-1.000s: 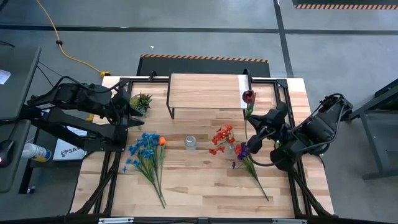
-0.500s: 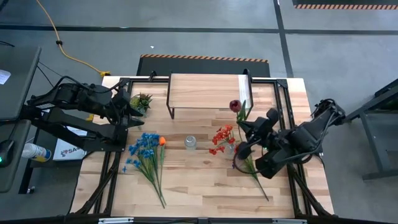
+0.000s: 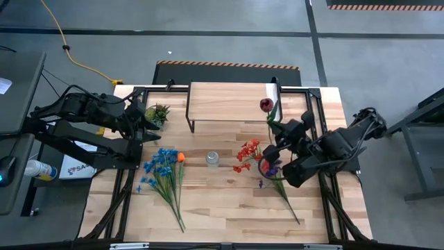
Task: Pick and place flowers into a vace then onto a shelf
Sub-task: Put the dark red flower into the right transparent flower vase
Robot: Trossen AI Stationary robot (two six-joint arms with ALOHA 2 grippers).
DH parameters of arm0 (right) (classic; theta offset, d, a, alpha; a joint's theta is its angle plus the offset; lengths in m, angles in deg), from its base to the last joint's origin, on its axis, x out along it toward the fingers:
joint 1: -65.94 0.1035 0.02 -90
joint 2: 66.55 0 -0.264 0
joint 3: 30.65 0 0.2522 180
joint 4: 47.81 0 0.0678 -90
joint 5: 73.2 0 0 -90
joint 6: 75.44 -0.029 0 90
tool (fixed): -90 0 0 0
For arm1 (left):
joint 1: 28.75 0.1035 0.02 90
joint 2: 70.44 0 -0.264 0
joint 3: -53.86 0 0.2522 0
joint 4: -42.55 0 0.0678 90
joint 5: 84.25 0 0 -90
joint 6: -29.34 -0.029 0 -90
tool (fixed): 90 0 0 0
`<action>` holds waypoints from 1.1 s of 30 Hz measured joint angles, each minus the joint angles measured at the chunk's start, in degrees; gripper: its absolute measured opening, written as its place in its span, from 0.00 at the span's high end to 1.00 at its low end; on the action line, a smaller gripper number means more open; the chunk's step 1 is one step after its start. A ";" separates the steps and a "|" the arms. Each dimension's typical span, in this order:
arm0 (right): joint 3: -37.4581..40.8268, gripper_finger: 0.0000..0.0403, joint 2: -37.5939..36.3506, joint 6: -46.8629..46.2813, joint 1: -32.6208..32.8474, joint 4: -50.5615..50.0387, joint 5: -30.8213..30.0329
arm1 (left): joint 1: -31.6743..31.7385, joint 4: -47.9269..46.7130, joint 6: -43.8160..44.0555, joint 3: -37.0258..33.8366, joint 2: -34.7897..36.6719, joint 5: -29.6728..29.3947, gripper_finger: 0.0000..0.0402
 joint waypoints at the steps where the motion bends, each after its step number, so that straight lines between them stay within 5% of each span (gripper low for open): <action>1: 0.00 1.00 -0.33 1.04 0.00 0.86 -1.12 | 0.02 -0.12 0.00 0.00 0.00 0.00 0.37; 17: 0.00 1.00 -1.82 0.10 -0.93 0.17 -1.04 | 0.01 -0.21 0.00 0.00 0.00 -0.02 0.37; 25: 0.00 1.00 -9.38 -3.54 -3.41 -7.71 3.30 | 0.01 -0.21 -0.01 0.00 0.00 -0.02 0.37; 33: 0.00 1.00 -17.03 0.47 1.26 -7.76 0.23 | 0.02 -0.21 0.00 0.00 0.00 -0.15 0.37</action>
